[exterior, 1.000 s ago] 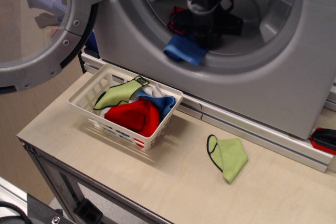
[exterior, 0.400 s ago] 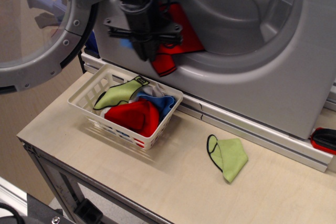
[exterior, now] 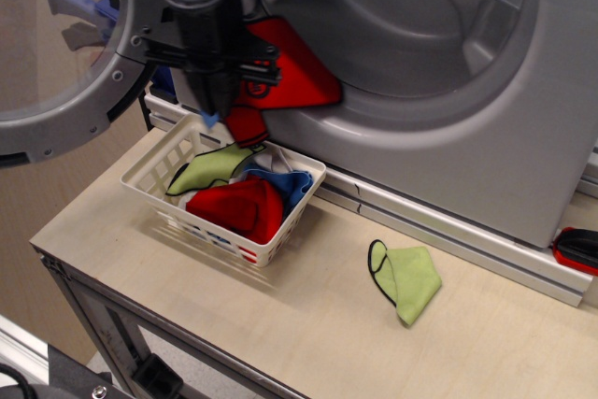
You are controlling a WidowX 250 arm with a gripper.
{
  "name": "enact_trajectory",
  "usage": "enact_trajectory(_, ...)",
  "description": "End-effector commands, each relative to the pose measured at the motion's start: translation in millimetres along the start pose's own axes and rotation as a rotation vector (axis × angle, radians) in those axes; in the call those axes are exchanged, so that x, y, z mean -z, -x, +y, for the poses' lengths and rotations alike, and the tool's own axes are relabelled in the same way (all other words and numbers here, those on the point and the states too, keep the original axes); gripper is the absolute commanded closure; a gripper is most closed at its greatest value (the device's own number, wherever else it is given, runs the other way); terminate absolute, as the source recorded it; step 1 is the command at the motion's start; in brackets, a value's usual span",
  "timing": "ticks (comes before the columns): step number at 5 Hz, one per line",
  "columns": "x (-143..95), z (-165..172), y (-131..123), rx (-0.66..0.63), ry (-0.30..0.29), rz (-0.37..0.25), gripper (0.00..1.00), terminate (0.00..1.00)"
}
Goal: Take clothes out of laundry machine
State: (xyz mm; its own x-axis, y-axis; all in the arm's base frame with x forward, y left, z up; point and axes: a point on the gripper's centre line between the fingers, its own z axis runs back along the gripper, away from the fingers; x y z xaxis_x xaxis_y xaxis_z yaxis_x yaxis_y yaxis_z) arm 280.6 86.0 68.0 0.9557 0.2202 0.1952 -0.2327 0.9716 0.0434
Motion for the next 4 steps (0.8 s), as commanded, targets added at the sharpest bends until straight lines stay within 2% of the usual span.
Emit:
enact_trajectory(1, -30.7, 2.0, 17.6, 0.098, -0.028, 0.072, 1.0, 0.0)
enact_trajectory(2, -31.5, 2.7, 18.0, 0.101, -0.058, 0.103, 0.0, 0.0)
enact_trajectory(3, -32.7, 4.2, 20.1, 0.02, -0.063, 0.074, 0.0, 0.0)
enact_trajectory(4, -34.1, 4.8, 19.9, -0.011, -0.073, 0.01, 0.0, 0.0)
